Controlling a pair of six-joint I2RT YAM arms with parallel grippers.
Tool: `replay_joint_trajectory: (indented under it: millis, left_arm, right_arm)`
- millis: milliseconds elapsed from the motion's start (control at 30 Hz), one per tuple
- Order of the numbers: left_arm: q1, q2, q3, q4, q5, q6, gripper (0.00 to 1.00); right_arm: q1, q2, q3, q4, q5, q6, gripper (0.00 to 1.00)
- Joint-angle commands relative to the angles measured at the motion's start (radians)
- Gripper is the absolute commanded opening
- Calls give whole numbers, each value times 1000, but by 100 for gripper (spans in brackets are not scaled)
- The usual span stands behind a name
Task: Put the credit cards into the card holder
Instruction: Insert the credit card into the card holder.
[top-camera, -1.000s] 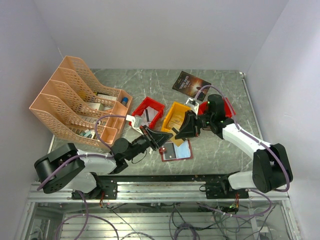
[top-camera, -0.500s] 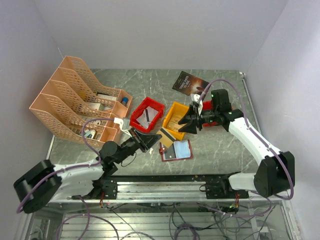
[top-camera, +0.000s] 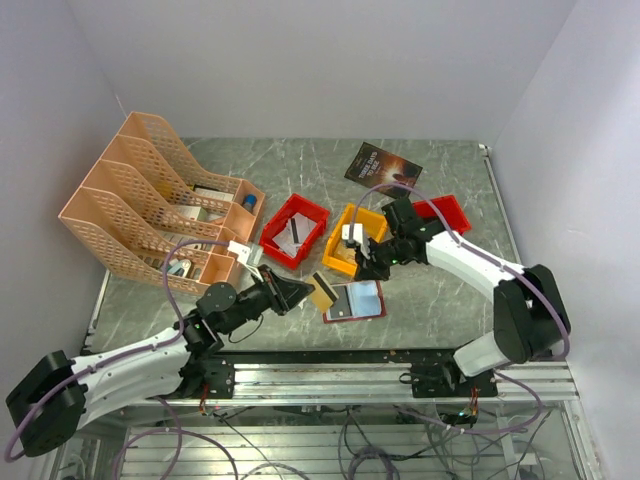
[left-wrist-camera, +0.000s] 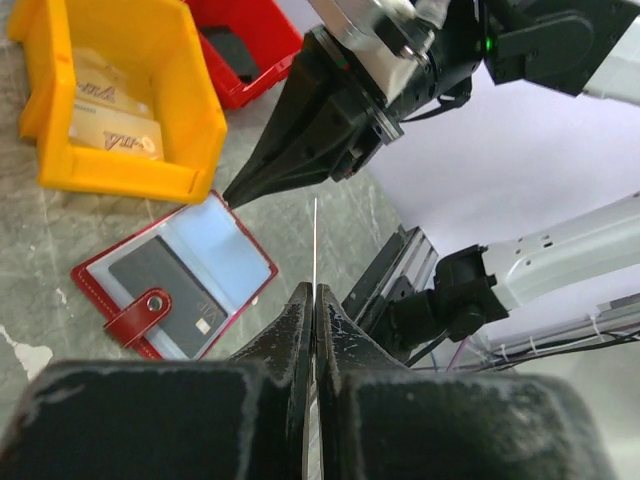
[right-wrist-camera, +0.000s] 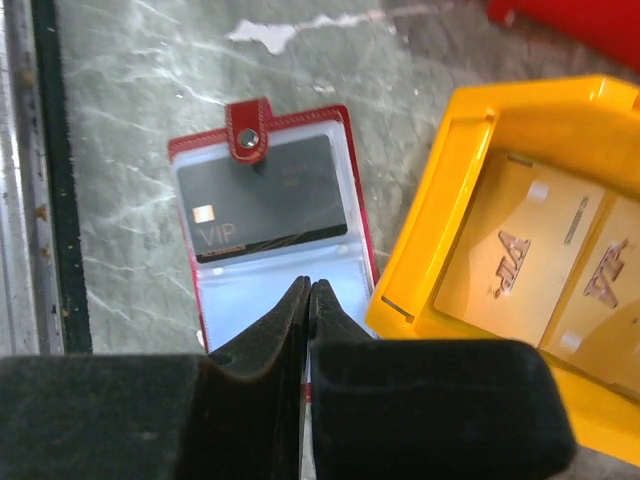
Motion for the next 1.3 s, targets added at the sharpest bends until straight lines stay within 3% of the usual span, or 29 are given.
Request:
replay_joint_trajectory:
  millis: [0,600,1033,1133,1267]
  left_arm:
    - [11,57,-13,38,40,-6,7]
    - [18,395,-13,395,119,-64,7]
    - [17,572,77,401,142,-93,7]
    - [17,622,94,417,144,-119,7]
    - [19,728,118,486,177,-163,7]
  right_arm:
    - [25,66,38,47,136,99,0]
    - [77,235,107,143,358,260,0]
    - [67,327,208,229,544,361,0]
    - [52,313,214,221,519,362,0]
    - [12,225,213,100,282,253,0]
